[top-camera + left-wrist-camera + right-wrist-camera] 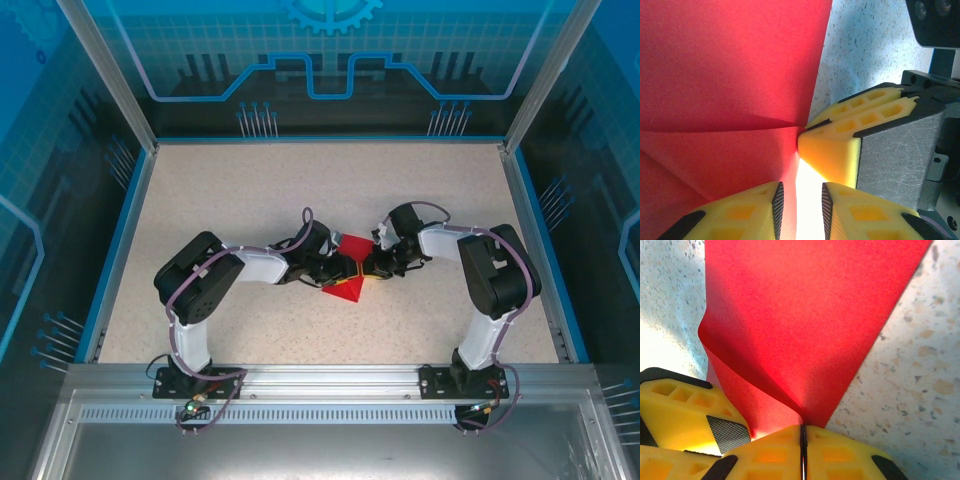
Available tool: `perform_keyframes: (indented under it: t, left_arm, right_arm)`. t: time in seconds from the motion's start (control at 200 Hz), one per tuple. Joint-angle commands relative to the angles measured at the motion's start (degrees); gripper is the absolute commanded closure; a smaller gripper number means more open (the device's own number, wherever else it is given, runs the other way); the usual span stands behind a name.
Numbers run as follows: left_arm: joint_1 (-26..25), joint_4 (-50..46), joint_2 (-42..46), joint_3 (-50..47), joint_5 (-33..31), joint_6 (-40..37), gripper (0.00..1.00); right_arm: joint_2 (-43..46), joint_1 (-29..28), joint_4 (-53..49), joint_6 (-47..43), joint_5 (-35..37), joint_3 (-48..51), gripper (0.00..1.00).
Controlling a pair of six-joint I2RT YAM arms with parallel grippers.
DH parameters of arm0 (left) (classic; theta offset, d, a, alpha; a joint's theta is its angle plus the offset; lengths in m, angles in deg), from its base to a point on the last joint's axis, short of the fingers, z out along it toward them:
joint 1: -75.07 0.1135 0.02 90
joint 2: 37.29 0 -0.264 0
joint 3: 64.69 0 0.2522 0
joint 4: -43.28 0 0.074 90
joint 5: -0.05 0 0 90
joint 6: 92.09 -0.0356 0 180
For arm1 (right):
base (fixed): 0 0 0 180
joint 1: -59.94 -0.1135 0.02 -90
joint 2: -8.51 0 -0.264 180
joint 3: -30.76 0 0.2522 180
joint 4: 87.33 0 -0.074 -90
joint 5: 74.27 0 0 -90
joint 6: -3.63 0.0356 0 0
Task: Fold a paper plane with a square sheet of paper (pick it up from the middle)
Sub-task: Fold the triangle a second time at the center of the table.
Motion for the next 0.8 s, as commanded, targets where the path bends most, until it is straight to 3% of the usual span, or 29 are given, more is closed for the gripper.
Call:
perform_keyframes:
  t: [0.0, 0.79]
  left_arm:
    - [-0.1, -1.9, -0.6, 1.2, -0.1, -0.2, 0.71]
    - [-0.1, -4.3, -1.0, 0.3, -2.1, -0.1, 0.71]
  right_arm:
    - [-0.8, -0.5, -1.6, -0.8, 0.9, -1.0, 0.9]
    - [-2.4, -0.4, -1.8, -1.0, 0.6, -1.6, 0.89]
